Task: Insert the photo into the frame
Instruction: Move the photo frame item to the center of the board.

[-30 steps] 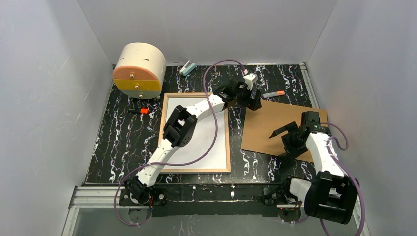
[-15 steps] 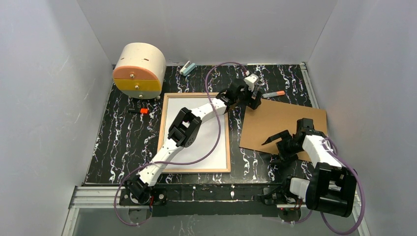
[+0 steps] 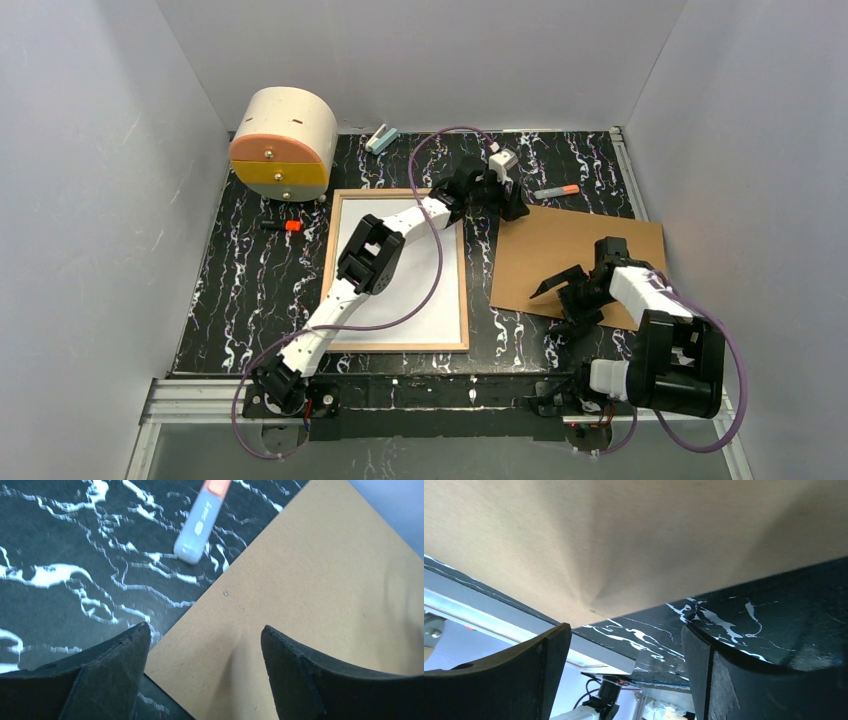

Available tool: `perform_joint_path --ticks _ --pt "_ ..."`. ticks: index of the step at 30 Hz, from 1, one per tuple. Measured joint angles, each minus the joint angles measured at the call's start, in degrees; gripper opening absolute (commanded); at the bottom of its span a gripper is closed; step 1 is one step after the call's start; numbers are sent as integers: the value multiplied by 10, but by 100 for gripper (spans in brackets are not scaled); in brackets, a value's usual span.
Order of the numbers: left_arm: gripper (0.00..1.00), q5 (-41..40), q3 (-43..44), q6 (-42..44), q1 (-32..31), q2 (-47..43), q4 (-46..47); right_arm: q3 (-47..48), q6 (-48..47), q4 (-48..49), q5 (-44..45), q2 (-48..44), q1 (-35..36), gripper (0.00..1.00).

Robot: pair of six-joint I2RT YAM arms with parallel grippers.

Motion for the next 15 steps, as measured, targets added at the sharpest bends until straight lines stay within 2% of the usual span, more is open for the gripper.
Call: perform_joint_path --ticks 3,9,15 --pt "75 32 -66 4 8 -41 0 9 8 5 13 10 26 89" --pt "73 56 -161 40 17 -120 -64 14 27 17 31 12 70 89" --pt "70 64 -216 71 41 -174 -129 16 46 30 30 21 124 89"
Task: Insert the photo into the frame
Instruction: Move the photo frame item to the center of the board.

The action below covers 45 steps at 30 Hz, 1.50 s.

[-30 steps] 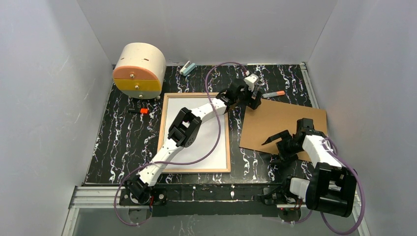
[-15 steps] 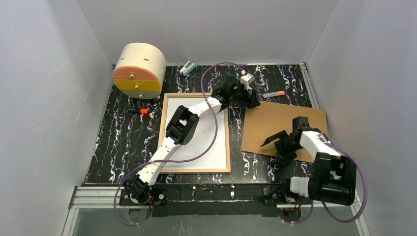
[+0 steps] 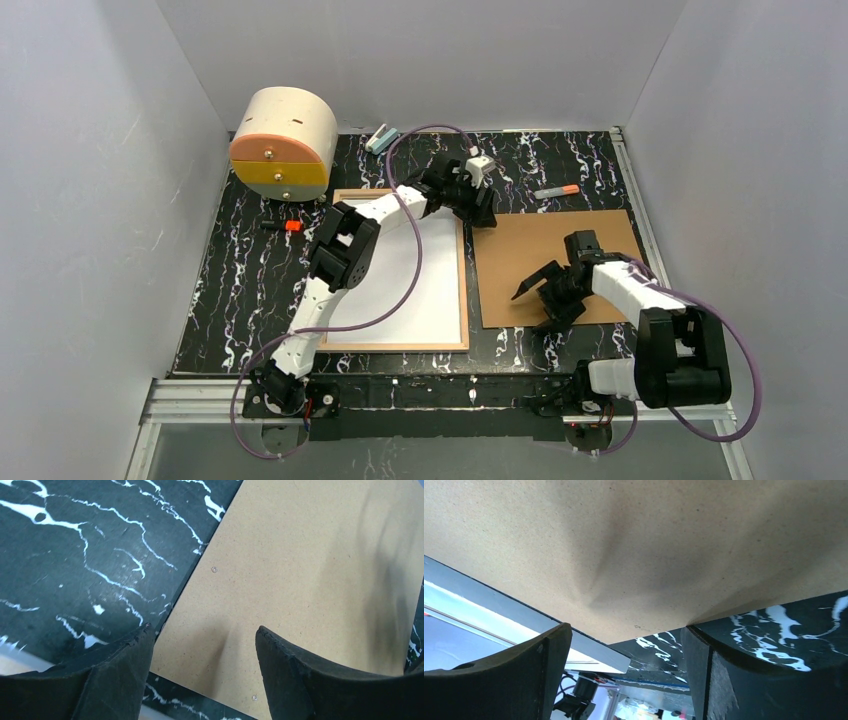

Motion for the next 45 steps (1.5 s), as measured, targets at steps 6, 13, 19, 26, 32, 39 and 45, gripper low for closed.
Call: perform_joint_path --ticks 6,13,19,26,32,39,45 --pt "70 -2 -7 38 10 -24 -61 9 20 9 0 15 55 88" --pt "91 -9 -2 54 9 -33 -95 -12 74 18 42 -33 83 89" --pt "97 -11 45 53 -2 -13 -136 -73 166 25 98 -156 85 88" --pt "86 8 112 46 -4 39 -132 -135 269 42 120 -263 85 86" --pt "70 30 120 14 2 53 -112 -148 297 96 100 -247 85 86" --pt "53 40 120 -21 19 60 -95 -148 288 130 70 -225 86 85" --pt "52 45 118 -37 20 60 -92 -148 274 114 84 -250 88 85"
